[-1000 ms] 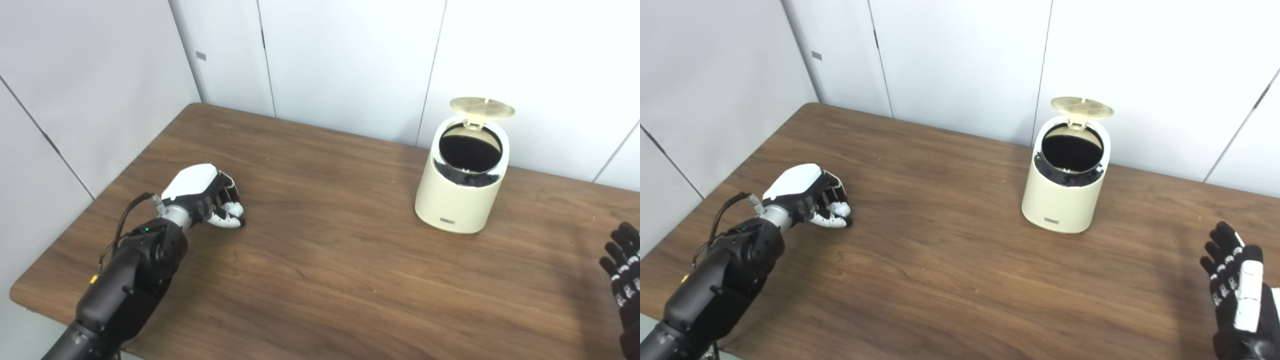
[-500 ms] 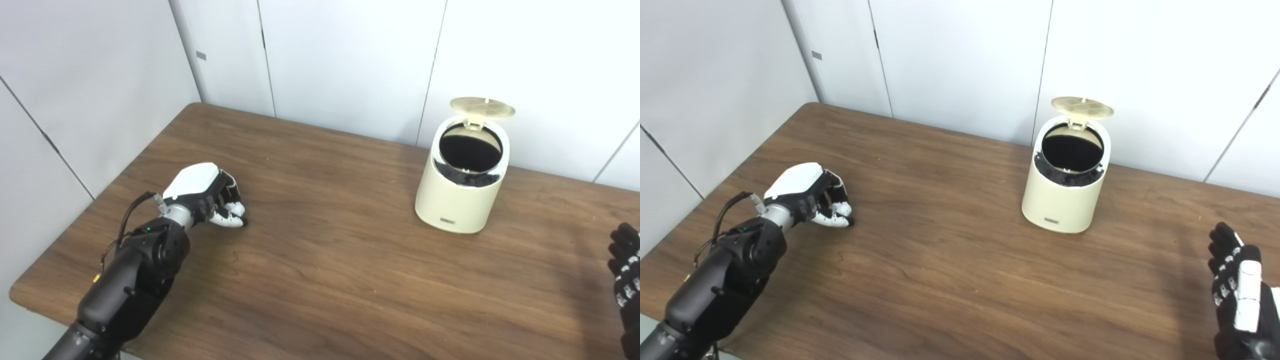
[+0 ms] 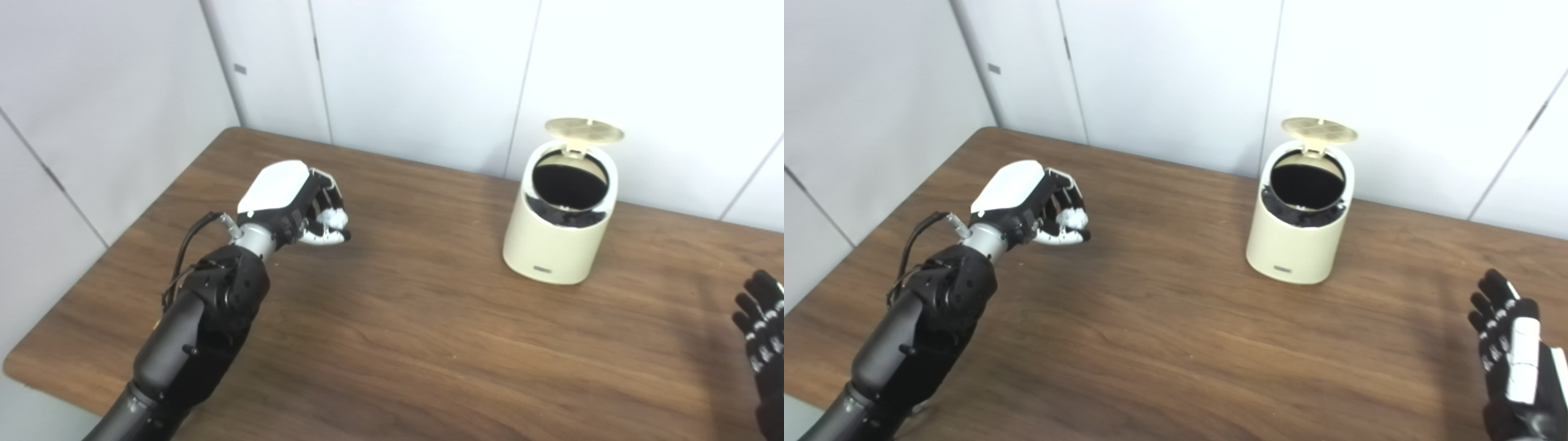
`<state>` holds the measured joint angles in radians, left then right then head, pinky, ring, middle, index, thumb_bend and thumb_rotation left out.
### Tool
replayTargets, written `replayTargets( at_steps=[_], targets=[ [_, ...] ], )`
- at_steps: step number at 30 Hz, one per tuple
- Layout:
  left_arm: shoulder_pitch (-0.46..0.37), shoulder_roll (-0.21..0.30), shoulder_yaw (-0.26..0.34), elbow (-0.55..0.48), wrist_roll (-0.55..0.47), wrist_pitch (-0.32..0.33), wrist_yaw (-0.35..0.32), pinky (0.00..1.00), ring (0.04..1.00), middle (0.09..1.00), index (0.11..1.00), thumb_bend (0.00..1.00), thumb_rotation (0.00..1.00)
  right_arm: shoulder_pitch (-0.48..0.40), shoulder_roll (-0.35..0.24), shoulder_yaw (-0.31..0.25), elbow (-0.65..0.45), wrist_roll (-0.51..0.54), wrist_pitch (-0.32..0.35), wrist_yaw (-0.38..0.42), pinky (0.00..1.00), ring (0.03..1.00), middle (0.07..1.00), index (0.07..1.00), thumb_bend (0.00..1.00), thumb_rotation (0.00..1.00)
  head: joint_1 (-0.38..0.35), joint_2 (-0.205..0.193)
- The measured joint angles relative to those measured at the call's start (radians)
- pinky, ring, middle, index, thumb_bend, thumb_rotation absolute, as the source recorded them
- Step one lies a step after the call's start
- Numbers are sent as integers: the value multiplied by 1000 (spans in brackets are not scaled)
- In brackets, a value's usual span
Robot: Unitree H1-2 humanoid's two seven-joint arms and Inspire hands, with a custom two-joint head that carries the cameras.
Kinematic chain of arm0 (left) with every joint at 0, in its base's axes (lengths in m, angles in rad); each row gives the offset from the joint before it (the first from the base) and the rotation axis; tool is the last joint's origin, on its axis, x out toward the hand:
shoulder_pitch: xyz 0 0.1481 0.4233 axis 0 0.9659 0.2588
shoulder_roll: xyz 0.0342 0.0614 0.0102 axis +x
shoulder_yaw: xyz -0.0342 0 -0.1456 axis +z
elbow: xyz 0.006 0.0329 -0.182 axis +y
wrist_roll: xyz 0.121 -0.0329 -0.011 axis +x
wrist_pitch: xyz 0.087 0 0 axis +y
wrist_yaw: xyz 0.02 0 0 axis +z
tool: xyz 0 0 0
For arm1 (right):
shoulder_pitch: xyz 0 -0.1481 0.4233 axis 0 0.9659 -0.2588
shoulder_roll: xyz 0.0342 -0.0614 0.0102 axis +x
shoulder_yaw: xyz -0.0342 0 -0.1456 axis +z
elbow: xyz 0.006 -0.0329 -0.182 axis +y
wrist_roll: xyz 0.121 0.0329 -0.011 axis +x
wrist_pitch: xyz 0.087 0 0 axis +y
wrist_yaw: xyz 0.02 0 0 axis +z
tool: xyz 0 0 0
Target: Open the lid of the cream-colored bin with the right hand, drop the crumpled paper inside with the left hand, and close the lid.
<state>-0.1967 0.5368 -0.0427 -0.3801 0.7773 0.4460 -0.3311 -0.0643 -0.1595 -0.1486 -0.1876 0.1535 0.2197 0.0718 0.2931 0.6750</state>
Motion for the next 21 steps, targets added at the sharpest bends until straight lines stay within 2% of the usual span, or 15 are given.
replayTargets(
  at_steps=[4, 12, 16, 19, 21],
  targets=[
    [-20, -22, -21, -2, 2, -23, 0, 280, 381, 491, 536, 465, 0, 4, 0, -2, 24, 14, -11, 6, 999, 974, 966, 949, 525, 1000, -32, -8],
    [-95, -78, -75, -13, 39, -33, -18, 313, 366, 476, 522, 467, 0, 2, -2, -1, 122, 18, -128, 32, 985, 968, 962, 941, 532, 1000, -92, -25],
    [-126, -103, -100, -13, 50, -37, -26, 285, 358, 442, 518, 462, 0, 2, -4, 2, 148, 13, -172, 39, 957, 948, 944, 926, 535, 1000, -121, -37],
    [-145, -122, -125, -8, 62, -60, -28, 289, 382, 483, 507, 468, 0, 2, -3, 5, 155, 5, -186, 39, 959, 949, 940, 918, 542, 1000, -127, -43],
    [-159, -136, -138, 1, 76, -67, -28, 276, 369, 451, 516, 463, 0, 2, -1, 6, 156, -2, -189, 38, 965, 952, 938, 914, 533, 1000, -137, -48]
  ],
)
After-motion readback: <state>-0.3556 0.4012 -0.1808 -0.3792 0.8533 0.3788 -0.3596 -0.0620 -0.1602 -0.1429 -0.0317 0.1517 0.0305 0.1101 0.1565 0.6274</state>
